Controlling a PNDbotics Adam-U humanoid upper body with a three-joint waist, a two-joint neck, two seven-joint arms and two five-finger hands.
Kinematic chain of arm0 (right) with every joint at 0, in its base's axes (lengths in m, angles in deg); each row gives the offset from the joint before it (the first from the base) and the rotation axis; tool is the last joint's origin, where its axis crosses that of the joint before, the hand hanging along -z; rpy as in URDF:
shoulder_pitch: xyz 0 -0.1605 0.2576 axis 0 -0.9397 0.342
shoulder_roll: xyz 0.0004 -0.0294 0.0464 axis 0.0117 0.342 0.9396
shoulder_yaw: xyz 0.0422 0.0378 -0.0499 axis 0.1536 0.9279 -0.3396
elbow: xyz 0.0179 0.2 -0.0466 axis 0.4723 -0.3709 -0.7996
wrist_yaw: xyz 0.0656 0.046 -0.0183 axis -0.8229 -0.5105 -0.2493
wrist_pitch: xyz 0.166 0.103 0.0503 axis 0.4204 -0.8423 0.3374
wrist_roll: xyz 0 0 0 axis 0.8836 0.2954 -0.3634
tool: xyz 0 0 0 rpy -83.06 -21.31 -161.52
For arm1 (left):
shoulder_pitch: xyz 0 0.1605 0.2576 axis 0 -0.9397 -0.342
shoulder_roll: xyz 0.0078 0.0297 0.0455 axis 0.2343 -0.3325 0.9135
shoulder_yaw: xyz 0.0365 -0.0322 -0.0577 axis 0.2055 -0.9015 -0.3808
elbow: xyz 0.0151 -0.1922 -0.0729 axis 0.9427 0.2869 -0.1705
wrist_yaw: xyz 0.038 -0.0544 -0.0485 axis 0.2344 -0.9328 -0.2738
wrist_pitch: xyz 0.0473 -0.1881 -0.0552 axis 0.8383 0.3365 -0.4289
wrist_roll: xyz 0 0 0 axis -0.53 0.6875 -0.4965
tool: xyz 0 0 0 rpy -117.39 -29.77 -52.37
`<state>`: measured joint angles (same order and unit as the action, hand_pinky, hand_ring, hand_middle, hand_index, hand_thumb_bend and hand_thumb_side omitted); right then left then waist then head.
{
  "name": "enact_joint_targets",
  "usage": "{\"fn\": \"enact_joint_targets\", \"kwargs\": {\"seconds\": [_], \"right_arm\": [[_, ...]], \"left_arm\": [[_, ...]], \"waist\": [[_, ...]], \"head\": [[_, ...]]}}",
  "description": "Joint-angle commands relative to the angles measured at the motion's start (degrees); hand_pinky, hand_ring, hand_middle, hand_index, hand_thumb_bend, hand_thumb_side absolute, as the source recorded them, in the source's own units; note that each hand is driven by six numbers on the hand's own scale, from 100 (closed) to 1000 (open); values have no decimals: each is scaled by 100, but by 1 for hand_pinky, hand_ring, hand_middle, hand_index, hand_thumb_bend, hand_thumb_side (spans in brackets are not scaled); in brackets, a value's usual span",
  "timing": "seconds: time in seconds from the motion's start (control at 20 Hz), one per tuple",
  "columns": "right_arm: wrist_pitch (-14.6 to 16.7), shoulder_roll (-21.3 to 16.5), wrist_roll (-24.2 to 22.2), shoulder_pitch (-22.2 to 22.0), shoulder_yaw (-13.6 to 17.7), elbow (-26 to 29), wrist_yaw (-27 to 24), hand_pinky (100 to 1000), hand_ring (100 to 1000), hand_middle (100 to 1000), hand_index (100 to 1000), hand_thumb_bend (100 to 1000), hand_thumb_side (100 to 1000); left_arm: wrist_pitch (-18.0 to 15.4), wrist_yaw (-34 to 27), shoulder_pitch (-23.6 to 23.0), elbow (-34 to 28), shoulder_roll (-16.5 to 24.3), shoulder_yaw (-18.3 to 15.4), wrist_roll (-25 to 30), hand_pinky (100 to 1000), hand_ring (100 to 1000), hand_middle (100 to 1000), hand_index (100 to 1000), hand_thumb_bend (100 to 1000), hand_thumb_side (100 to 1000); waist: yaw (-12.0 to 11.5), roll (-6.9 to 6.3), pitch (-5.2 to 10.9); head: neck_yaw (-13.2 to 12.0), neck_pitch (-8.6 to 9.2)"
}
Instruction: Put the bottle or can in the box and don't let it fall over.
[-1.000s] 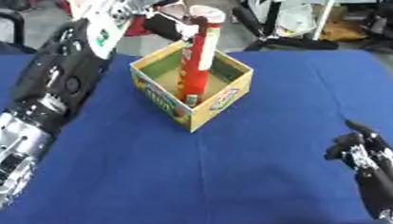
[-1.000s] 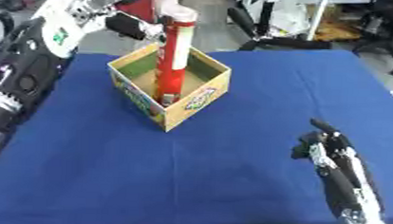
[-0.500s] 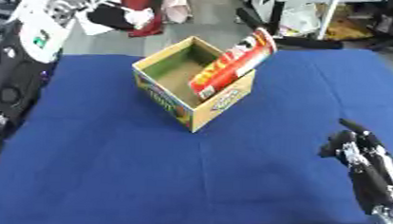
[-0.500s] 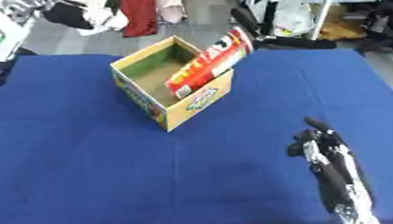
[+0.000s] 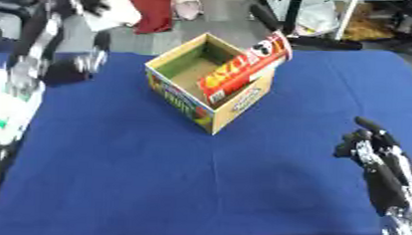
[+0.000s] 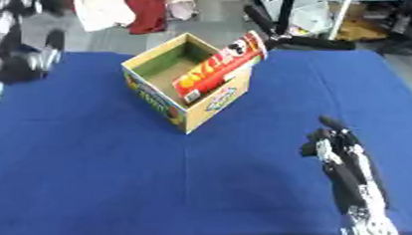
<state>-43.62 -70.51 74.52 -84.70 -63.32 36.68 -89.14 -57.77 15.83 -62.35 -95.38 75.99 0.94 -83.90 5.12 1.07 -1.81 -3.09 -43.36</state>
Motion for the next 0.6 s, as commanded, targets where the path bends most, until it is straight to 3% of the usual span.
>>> {"fn": "enact_joint_targets", "kwargs": {"seconds": [0.05,0.25,0.6], "right_arm": [[11,-97,38,5,62,124,14,535,534,541,814,100,367],[10,-102,38,-22,56,121,9,534,533,541,814,100,366],[14,-112,33,-14,55,129,-2,534,533,541,814,100,364]], "left_arm": [[1126,-1252,-252,-837,-522,-382,490,621,687,745,881,100,676],[1598,-1587,-355,-907,-613,-488,596,610,671,731,874,100,695],[1709,-1565,-399,-883,-662,-366,814,604,657,715,872,100,714]], "waist": [[-31,-11,74],[-75,1,72],[-57,1,32]], "head": [[35,-71],[-145,-76],[-228,-76]]}}
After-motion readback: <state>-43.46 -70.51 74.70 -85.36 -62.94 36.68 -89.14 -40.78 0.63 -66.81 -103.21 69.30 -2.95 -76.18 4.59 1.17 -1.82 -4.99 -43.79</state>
